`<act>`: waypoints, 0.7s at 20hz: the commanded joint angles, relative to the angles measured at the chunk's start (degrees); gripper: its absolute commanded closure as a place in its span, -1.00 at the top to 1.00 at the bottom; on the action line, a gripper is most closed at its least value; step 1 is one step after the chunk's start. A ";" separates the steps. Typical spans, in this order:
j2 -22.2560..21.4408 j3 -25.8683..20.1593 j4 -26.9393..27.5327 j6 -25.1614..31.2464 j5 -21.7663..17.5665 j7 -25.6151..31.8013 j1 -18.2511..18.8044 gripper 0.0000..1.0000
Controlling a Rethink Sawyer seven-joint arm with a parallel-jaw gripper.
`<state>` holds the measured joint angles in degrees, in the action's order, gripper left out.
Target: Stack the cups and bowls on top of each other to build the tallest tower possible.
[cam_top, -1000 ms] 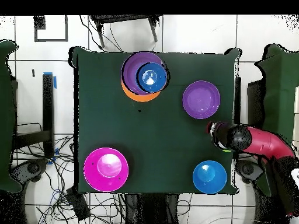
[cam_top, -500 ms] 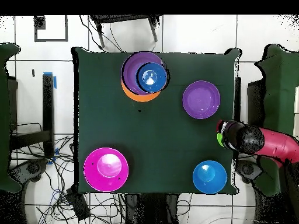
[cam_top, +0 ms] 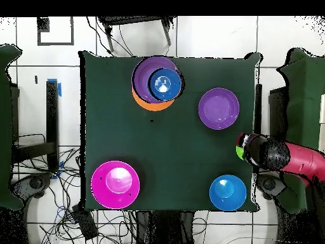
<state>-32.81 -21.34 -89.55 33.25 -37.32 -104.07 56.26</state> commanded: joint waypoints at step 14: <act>7.26 -3.16 -3.34 -4.72 -4.38 7.42 0.85 1.00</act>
<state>-29.14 -21.46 -90.62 32.47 -37.32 -104.07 57.27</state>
